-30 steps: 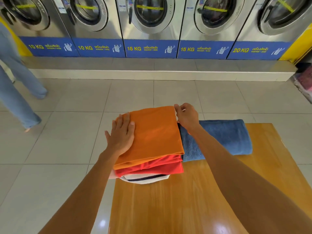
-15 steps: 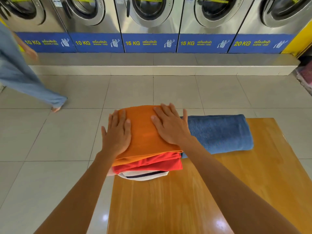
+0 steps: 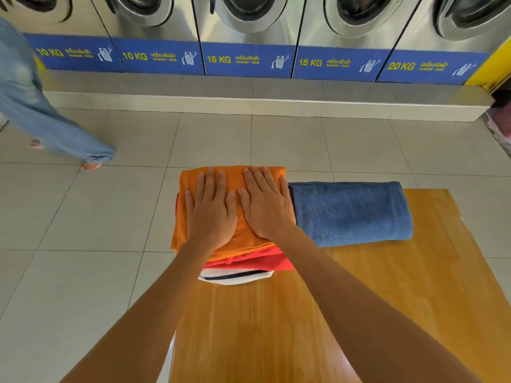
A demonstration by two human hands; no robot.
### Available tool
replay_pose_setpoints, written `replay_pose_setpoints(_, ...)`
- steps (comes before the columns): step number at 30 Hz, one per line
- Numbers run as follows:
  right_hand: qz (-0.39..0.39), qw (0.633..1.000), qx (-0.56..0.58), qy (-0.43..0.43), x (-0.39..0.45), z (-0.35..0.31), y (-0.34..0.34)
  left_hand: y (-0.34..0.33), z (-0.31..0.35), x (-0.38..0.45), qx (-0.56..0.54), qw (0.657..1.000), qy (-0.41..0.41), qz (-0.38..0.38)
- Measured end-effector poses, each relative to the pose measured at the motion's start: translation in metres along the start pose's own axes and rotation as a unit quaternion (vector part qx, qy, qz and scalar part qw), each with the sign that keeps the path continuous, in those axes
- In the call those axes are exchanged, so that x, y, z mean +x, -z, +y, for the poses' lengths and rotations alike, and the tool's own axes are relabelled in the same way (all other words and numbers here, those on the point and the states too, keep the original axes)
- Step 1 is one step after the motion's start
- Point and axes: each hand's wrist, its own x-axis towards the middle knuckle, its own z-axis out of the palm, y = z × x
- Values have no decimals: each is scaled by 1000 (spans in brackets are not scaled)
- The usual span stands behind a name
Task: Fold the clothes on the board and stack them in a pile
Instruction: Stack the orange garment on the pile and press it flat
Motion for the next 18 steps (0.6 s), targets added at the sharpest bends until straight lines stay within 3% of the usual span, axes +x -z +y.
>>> replay_pose_setpoints(8,-6,1000,3,-16,-5,-5,-3,-4,-4,-2,3,1000,-10,-12)
replay_pose_setpoints(15,-59,998,21,2,-7,3,19,29,-8,8,4,991,-3,-136)
replay_pose_setpoints(18,-98,995,6,-28,-19,18,39,56,-22,7,25,978,43,-203)
